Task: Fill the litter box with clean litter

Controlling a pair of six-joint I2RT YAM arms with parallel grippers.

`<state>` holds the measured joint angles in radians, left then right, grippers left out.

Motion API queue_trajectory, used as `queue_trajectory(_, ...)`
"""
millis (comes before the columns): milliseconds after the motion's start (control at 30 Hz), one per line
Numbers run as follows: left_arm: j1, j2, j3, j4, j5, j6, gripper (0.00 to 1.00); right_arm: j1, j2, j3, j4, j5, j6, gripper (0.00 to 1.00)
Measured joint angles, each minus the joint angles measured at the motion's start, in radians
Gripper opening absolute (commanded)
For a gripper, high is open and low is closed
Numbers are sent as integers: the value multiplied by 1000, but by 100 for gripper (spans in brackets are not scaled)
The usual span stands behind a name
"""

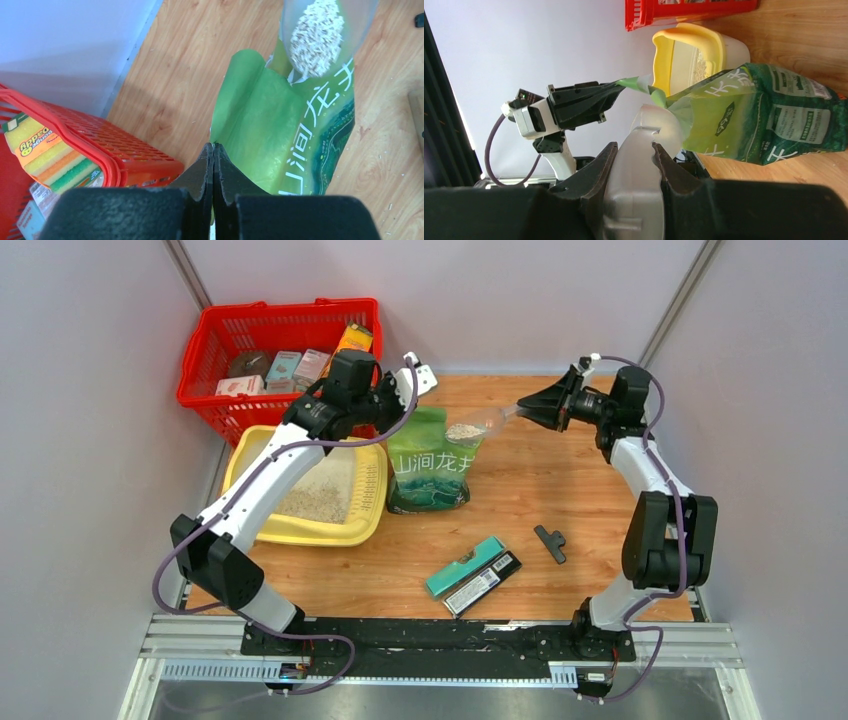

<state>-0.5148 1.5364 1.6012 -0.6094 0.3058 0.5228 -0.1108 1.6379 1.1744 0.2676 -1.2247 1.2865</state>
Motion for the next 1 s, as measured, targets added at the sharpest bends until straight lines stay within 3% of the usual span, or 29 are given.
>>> queue_trajectory(100, 0, 23, 17, -1, -23, -13, 9, 33, -5, 18, -22, -1, -1, 0)
queue_trajectory(133, 0, 33, 27, -7, -33, -23, 20, 45, -5, 25, -27, -1, -1, 0)
queue_trajectory(200, 0, 60, 62, -28, -55, -47, 30, 68, -5, 37, -39, -1, -1, 0)
queue_trajectory(233, 0, 74, 84, -40, -66, -56, 41, 80, -5, 45, -44, -1, -1, 0)
queue_trajectory(333, 7, 95, 127, -62, -93, -92, 54, 122, 5, 78, -46, 0, 0, 0)
queue_trajectory(433, 22, 85, 132, -78, -115, -122, 60, 173, 35, 131, -43, 3, 2, 0)
queue_trajectory(667, 126, -6, 111, -133, -149, -182, 61, 297, 132, 232, -34, 16, 20, 0)
queue_trajectory(1000, 286, -296, -109, -188, -184, -181, 62, 439, 340, 412, -24, 44, 36, 0)
